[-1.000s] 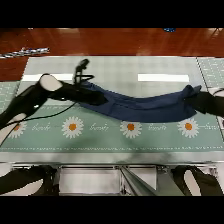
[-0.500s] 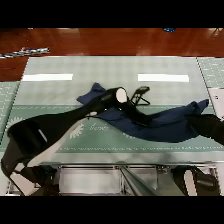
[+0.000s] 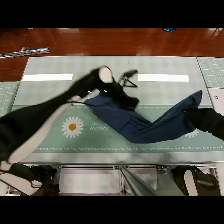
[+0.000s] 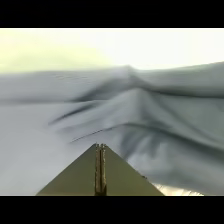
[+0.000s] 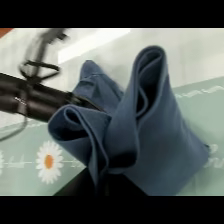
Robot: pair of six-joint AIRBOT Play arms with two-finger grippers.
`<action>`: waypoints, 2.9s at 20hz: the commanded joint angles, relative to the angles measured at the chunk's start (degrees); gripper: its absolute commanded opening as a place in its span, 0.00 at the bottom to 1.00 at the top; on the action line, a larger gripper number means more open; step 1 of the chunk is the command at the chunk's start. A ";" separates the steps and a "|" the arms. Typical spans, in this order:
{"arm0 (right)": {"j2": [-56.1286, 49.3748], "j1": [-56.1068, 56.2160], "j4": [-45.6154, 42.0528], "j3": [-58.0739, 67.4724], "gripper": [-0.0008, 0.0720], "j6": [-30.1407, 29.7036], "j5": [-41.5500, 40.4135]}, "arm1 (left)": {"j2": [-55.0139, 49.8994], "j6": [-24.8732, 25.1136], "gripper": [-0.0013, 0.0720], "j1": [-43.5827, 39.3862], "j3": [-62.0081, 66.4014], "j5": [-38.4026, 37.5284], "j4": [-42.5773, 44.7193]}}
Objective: Fold the shirts.
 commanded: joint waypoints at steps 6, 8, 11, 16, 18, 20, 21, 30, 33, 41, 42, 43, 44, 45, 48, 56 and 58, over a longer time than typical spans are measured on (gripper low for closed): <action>-25.90 27.34 8.04 1.95 0.04 -4.35 -29.51 | 38.34 -0.48 0.04 28.55 -18.32 -2.12 16.39; -36.98 34.95 8.70 6.49 0.04 -4.96 -36.26 | 46.03 -0.46 0.04 33.31 -25.35 -2.12 16.39; -54.49 41.16 9.29 17.53 0.04 -6.25 -36.44 | 53.79 -0.46 0.04 36.50 -35.39 -2.08 16.37; -72.96 44.59 11.34 31.76 0.04 -6.23 -34.51 | 56.74 -0.46 0.04 36.72 -45.72 -1.84 15.85; -76.96 44.74 11.41 35.43 0.04 -6.23 -33.68 | 56.68 -0.46 0.04 36.72 -47.82 -1.49 14.51; -80.15 44.76 12.13 38.12 0.19 -6.23 -33.16 | 56.61 -0.46 0.04 36.63 -49.35 -0.50 12.92; -81.09 44.74 12.70 38.60 0.49 -6.23 -33.09 | 56.57 -0.46 0.04 36.59 -49.64 0.22 12.74; -67.60 35.30 -7.13 38.60 0.57 -3.28 -11.96 | 56.24 -0.26 0.04 37.57 -45.66 11.47 11.58; -51.12 33.62 -36.13 32.17 0.57 10.36 -10.62 | 56.35 -0.26 0.04 37.44 -44.59 11.04 10.14; -20.41 31.15 -35.60 -15.39 0.57 33.97 -24.98 | 56.35 -0.26 0.04 37.42 -44.70 9.46 8.96; -20.46 31.43 -28.74 -19.32 0.57 32.52 -30.03 | 56.35 -0.28 0.04 37.42 -44.70 9.46 8.96; -21.03 32.26 -21.90 -22.64 0.57 30.36 -35.74 | 56.33 -0.28 0.04 37.42 -44.70 9.42 8.96; -22.21 33.14 -16.72 -24.52 0.57 28.44 -39.45 | 56.33 -0.28 0.04 37.42 -44.70 9.29 8.96; -24.37 34.21 -12.68 -25.22 0.57 25.77 -41.55 | 56.22 -0.28 0.04 37.42 -44.70 8.98 8.94; -33.16 36.65 1.57 -25.20 0.57 13.81 -45.77 | 55.63 -0.26 0.04 37.44 -44.70 7.98 8.96; -50.36 36.83 30.49 -19.28 0.57 -14.53 -45.46 | 55.10 -0.28 0.04 37.44 -44.70 7.96 8.96; -54.42 36.83 30.64 -14.36 0.37 -17.53 -43.78 | 55.10 -0.28 0.04 37.44 -44.70 7.96 8.96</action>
